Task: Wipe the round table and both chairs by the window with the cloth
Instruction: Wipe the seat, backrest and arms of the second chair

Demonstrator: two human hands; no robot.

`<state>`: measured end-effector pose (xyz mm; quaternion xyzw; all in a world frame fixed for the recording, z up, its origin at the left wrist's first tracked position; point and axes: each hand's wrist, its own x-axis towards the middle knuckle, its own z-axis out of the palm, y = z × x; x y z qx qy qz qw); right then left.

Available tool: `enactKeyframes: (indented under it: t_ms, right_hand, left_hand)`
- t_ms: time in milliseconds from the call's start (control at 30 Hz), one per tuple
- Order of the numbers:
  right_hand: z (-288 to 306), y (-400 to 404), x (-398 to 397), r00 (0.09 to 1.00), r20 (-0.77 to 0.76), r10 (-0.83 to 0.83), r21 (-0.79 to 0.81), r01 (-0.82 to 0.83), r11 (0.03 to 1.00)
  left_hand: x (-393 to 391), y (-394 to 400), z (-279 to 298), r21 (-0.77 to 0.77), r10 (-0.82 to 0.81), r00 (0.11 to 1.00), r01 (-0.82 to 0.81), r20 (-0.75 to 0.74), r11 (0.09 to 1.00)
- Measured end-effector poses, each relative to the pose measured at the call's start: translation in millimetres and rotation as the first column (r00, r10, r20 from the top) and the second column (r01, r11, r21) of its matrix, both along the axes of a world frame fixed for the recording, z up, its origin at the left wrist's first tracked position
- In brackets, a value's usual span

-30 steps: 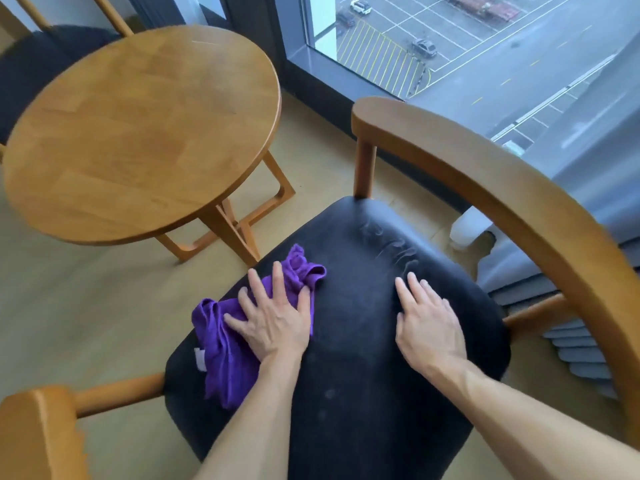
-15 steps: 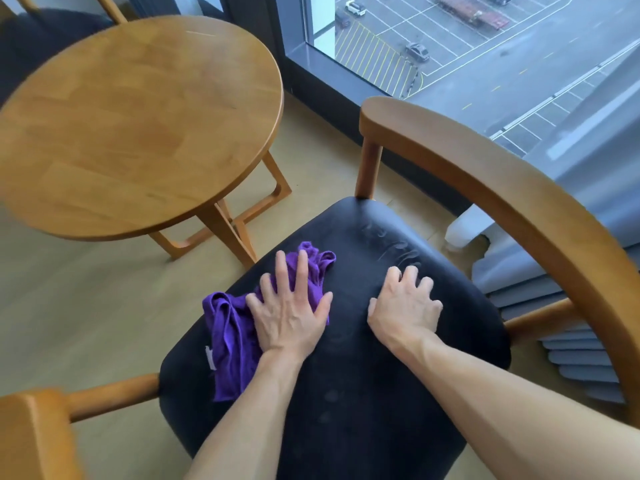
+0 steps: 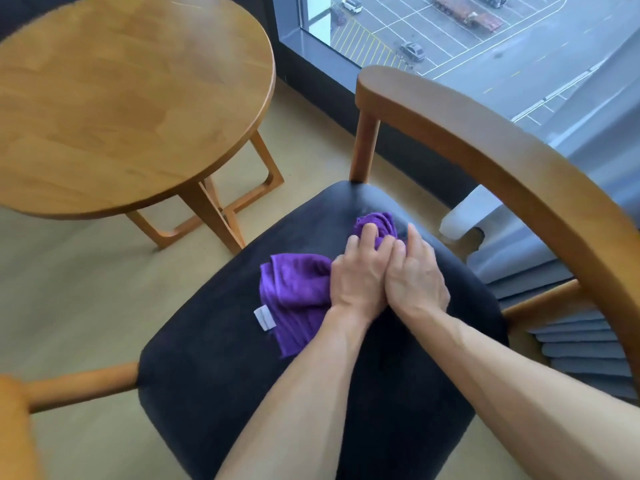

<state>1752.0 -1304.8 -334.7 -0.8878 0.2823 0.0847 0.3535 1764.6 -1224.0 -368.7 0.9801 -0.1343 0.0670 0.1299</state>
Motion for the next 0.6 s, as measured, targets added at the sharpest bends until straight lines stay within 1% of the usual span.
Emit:
enactKeyframes:
  t_ms: [33, 67, 100, 167, 200, 233, 267, 300, 333, 400, 433, 500, 533, 600]
  right_hand:
    - [2, -1, -3, 1.000, -0.011, -0.008, 0.007, 0.008, 1.000]
    - [4, -2, -5, 0.999, -0.028, 0.022, -0.002, -0.022, 1.000]
    - [5, -2, -7, 0.996, -0.049, 0.071, -0.016, -0.072, 0.997]
    - [6, -4, -7, 0.985, -0.095, 0.145, -0.020, -0.148, 0.989]
    - [7, -5, -7, 0.980, -0.121, 0.161, -0.005, -0.163, 0.987]
    - [10, -6, -6, 0.974, -0.145, 0.177, 0.020, -0.176, 0.984]
    - [14, -5, -6, 0.967, -0.160, 0.198, 0.052, -0.192, 0.980]
    - [19, -5, -7, 0.960, -0.162, 0.227, 0.091, -0.214, 0.972]
    - [25, -4, -7, 0.954, -0.153, 0.259, 0.136, -0.240, 0.961]
    - [41, 1, -5, 0.943, -0.100, 0.316, 0.237, -0.286, 0.928]
    - [53, 4, -2, 0.939, -0.053, 0.340, 0.289, -0.311, 0.905]
    - [81, 10, 7, 0.919, 0.065, 0.389, 0.372, -0.385, 0.845]
    - [98, 13, 12, 0.899, 0.116, 0.421, 0.398, -0.431, 0.810]
    - [138, 20, 21, 0.862, 0.158, 0.481, 0.417, -0.500, 0.759]
  left_hand:
    - [1, 9, 0, -0.029, -0.079, 0.997, 0.078, -0.019, 0.997]
    - [5, 23, 1, -0.067, -0.098, 0.994, 0.094, -0.058, 0.993]
    - [9, 37, 4, -0.074, -0.056, 0.992, 0.048, -0.110, 0.996]
    - [14, 65, 10, -0.037, 0.151, 0.966, -0.162, -0.208, 0.986]
    - [16, 74, 16, -0.043, 0.284, 0.920, -0.306, -0.268, 0.951]
    - [16, 80, 21, -0.049, 0.396, 0.851, -0.438, -0.345, 0.898]
    - [17, 85, 27, -0.040, 0.455, 0.784, -0.517, -0.422, 0.855]
    - [17, 89, 34, -0.038, 0.455, 0.740, -0.542, -0.496, 0.840]
    - [18, 93, 42, -0.070, 0.410, 0.718, -0.536, -0.563, 0.841]
    - [18, 106, 62, -0.224, 0.242, 0.730, -0.478, -0.640, 0.849]
    - [18, 113, 78, -0.301, 0.153, 0.755, -0.427, -0.638, 0.853]
    - [17, 124, 118, -0.414, 0.005, 0.808, -0.308, -0.590, 0.857]
    - [17, 128, 139, -0.459, -0.059, 0.821, -0.255, -0.567, 0.851]
    - [20, 136, 184, -0.511, -0.168, 0.835, -0.150, -0.524, 0.846]
